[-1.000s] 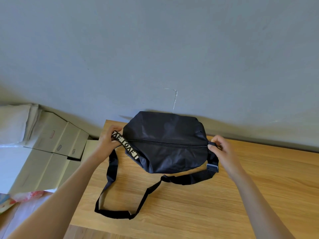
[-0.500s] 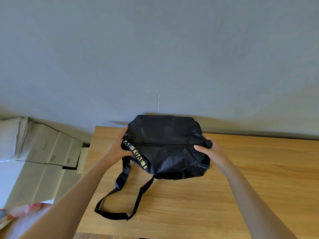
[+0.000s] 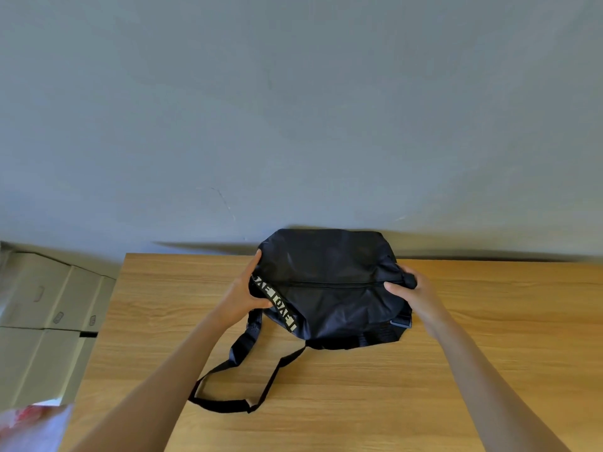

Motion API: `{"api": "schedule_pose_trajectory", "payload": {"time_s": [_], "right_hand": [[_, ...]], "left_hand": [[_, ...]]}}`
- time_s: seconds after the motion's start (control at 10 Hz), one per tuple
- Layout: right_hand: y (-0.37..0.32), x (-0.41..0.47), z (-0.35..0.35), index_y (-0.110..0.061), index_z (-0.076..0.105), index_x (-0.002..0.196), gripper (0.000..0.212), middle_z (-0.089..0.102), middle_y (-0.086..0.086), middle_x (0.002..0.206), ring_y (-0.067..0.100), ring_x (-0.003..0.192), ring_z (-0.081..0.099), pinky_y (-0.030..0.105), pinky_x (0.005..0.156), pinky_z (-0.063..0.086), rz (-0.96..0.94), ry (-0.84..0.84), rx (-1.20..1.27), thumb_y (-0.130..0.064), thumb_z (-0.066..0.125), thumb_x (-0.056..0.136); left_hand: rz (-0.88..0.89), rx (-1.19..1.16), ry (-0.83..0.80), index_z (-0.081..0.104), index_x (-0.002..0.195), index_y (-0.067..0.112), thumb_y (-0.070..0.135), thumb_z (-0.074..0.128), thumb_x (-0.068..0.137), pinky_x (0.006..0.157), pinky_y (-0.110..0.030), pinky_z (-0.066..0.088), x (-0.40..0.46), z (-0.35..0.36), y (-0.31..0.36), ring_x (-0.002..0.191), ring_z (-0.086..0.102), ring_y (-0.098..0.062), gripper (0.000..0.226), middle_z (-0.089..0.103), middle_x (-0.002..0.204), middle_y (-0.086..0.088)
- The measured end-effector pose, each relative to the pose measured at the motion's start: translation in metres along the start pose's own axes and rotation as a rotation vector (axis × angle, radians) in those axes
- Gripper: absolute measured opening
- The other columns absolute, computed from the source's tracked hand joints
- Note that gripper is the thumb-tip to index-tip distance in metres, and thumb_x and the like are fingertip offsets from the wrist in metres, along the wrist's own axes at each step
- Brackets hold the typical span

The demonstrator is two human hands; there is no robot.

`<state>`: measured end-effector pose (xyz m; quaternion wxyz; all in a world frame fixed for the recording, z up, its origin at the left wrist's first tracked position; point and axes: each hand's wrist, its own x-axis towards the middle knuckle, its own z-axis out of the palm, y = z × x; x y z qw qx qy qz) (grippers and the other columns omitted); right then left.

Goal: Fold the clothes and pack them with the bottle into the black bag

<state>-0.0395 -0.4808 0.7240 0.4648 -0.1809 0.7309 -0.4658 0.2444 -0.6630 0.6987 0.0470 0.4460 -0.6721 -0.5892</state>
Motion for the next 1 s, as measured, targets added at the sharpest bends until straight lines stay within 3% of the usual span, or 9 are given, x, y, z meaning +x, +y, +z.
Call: {"api": "schedule_pose_trajectory", "payload": {"time_s": [0.2, 0.4, 0.5, 0.6, 0.7, 0.8, 0.9, 1.0], "right_hand": [[0.009, 0.005, -0.061, -0.013, 0.058, 0.12, 0.037, 0.065, 0.0, 0.109, 0.016, 0.102, 0.061, 0.026, 0.077, 0.049, 0.024, 0.017, 0.003, -0.005, 0.066, 0.085], [0.017, 0.007, -0.105, -0.011, 0.056, 0.123, 0.038, 0.064, 0.002, 0.111, 0.016, 0.102, 0.06, 0.024, 0.074, 0.048, 0.028, 0.041, 0.0, -0.005, 0.064, 0.086], [0.021, 0.012, -0.118, -0.01, 0.056, 0.124, 0.04, 0.064, 0.005, 0.114, 0.019, 0.103, 0.06, 0.027, 0.078, 0.049, 0.029, 0.055, 0.002, -0.003, 0.064, 0.086], [0.024, 0.014, -0.123, -0.011, 0.056, 0.124, 0.039, 0.063, 0.006, 0.116, 0.022, 0.108, 0.059, 0.028, 0.08, 0.049, 0.028, 0.048, 0.003, -0.003, 0.064, 0.086], [0.021, 0.012, -0.123, -0.015, 0.057, 0.118, 0.034, 0.063, 0.001, 0.11, 0.021, 0.107, 0.058, 0.022, 0.073, 0.047, 0.009, 0.046, -0.016, -0.003, 0.063, 0.087], [0.02, 0.009, -0.124, -0.017, 0.054, 0.121, 0.041, 0.06, -0.002, 0.112, 0.019, 0.111, 0.056, 0.023, 0.079, 0.048, -0.052, 0.06, -0.127, -0.003, 0.066, 0.085], [0.016, 0.005, -0.123, -0.02, 0.049, 0.13, 0.054, 0.055, -0.002, 0.124, 0.019, 0.119, 0.05, 0.038, 0.097, 0.046, -0.146, 0.113, -0.33, -0.009, 0.07, 0.082], [0.004, 0.0, -0.119, -0.021, 0.046, 0.134, 0.056, 0.051, -0.003, 0.133, 0.018, 0.126, 0.043, 0.038, 0.104, 0.039, -0.246, 0.149, -0.472, -0.015, 0.069, 0.084]], "left_hand": [[-0.017, -0.01, -0.046, 0.011, 0.149, 0.031, -0.006, 0.073, 0.073, 0.105, -0.031, 0.038, 0.008, 0.055, 0.027, 0.13, 0.035, -0.009, 0.105, 0.032, 0.143, 0.005], [-0.014, 0.012, -0.073, 0.007, 0.149, 0.032, -0.006, 0.071, 0.075, 0.103, -0.032, 0.042, 0.013, 0.095, 0.045, 0.129, 0.038, -0.011, 0.105, 0.031, 0.145, 0.005], [-0.004, 0.041, -0.069, 0.005, 0.15, 0.031, -0.007, 0.069, 0.077, 0.095, -0.023, 0.045, 0.015, 0.109, 0.05, 0.125, 0.04, -0.009, 0.104, 0.031, 0.146, 0.001], [-0.021, 0.04, -0.053, 0.005, 0.15, 0.032, -0.014, 0.058, 0.081, 0.081, -0.024, 0.052, 0.016, 0.115, 0.052, 0.113, 0.05, -0.01, 0.098, 0.028, 0.148, -0.002], [-0.023, 0.111, -0.018, 0.002, 0.15, 0.027, -0.017, 0.048, 0.084, 0.085, -0.023, 0.048, 0.017, 0.121, 0.057, 0.129, 0.039, -0.019, 0.092, 0.02, 0.153, -0.006], [-0.029, 0.199, 0.037, 0.006, 0.151, 0.021, -0.015, 0.047, 0.086, 0.078, -0.01, 0.042, 0.016, 0.125, 0.066, 0.131, 0.031, -0.014, 0.084, 0.019, 0.152, -0.007], [0.065, 0.246, 0.142, 0.024, 0.148, 0.019, -0.011, 0.052, 0.085, 0.082, -0.009, 0.04, 0.016, 0.125, 0.076, 0.129, 0.034, -0.013, 0.075, 0.024, 0.151, -0.004], [0.175, 0.258, 0.169, 0.039, 0.141, 0.02, -0.001, 0.057, 0.086, 0.098, -0.017, 0.031, 0.014, 0.125, 0.094, 0.13, 0.036, -0.012, 0.061, 0.039, 0.141, 0.0]]}}
